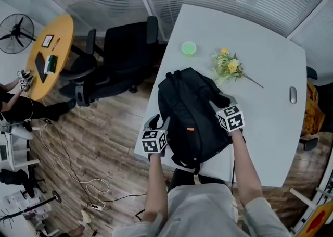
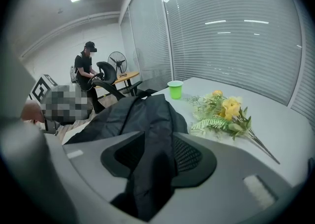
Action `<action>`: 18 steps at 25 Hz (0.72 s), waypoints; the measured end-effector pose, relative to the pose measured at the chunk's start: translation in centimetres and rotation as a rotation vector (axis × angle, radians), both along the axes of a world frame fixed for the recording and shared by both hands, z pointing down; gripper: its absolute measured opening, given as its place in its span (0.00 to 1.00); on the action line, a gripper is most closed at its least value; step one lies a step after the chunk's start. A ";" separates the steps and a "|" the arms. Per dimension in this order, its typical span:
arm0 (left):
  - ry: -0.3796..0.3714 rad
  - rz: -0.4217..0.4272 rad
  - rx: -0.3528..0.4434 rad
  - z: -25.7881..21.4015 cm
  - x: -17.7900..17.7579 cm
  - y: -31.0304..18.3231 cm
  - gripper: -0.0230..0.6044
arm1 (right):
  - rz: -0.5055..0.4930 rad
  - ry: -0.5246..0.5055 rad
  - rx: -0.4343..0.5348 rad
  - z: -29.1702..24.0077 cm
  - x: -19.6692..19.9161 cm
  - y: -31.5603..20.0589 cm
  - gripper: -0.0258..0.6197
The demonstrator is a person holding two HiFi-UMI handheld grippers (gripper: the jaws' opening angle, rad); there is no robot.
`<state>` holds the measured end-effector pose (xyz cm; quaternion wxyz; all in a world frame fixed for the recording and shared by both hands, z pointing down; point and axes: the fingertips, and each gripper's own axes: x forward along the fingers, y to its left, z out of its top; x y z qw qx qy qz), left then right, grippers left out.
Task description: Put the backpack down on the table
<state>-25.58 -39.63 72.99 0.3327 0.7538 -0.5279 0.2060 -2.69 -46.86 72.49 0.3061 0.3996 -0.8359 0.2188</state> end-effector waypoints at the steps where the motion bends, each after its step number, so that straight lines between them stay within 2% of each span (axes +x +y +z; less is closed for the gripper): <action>1: 0.021 -0.006 0.012 -0.4 0.2 0.2 0.36 | -0.006 0.002 0.000 -0.1 0.0 0.4 0.31; 5: 0.071 -0.011 0.053 -2.2 1.1 1.2 0.36 | -0.024 0.011 -0.001 -0.3 0.2 1.9 0.31; 18: 0.074 0.025 0.129 -5.7 4.2 5.6 0.36 | 0.022 -0.034 0.009 -3.4 1.4 6.6 0.32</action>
